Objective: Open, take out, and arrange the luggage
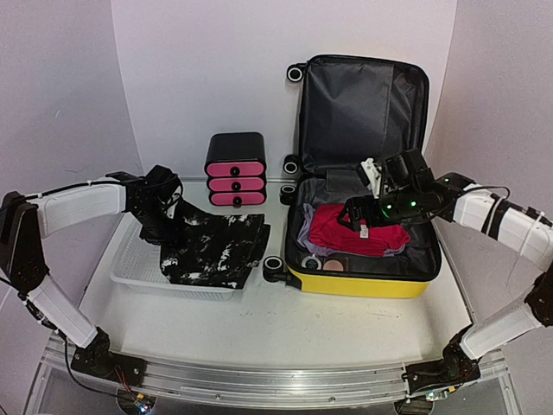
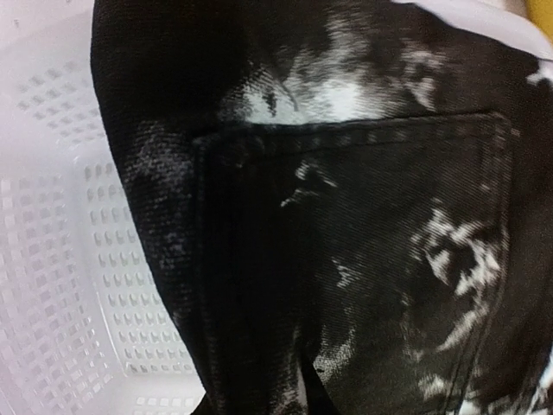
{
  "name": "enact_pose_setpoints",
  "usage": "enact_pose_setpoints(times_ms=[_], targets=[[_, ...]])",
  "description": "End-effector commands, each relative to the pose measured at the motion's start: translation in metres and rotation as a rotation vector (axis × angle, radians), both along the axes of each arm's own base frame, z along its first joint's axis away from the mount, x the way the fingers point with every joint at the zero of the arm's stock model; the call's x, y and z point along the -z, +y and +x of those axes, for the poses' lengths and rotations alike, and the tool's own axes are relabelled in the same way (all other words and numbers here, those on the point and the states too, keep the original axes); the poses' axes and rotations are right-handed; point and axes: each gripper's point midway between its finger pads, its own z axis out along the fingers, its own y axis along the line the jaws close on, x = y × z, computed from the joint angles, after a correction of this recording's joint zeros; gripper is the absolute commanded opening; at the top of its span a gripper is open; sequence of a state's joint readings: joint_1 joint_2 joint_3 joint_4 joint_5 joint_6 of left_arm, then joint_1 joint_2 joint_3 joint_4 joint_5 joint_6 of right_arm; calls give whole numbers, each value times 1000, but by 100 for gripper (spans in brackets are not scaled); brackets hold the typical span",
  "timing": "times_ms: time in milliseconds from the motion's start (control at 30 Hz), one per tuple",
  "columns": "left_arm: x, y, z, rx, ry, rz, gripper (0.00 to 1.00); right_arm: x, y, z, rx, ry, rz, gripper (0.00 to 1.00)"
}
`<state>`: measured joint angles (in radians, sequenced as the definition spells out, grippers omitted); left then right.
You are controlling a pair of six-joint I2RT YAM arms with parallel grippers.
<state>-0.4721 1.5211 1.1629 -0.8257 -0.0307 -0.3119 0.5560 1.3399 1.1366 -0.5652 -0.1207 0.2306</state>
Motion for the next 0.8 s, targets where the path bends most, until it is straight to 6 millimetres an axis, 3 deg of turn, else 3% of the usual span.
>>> enact_pose_setpoints(times_ms=[0,167,433,567,667,767], targets=[[17,35,20,-100,-45,173,0,-12,43,1,-73,-20,58,98],[37,40,27,-120,-20,226,0,-1,99,-3,-114,60,166,98],[67,10,20,-129,74,66,0,6,177,11,-28,209,438,98],[94,-25,8,-200,173,-163,0,24,198,24,52,242,460,98],[107,-50,0,-252,220,-289,0,28,214,17,56,223,479,97],[107,-66,-6,-276,204,-354,0,38,218,7,62,237,484,84]])
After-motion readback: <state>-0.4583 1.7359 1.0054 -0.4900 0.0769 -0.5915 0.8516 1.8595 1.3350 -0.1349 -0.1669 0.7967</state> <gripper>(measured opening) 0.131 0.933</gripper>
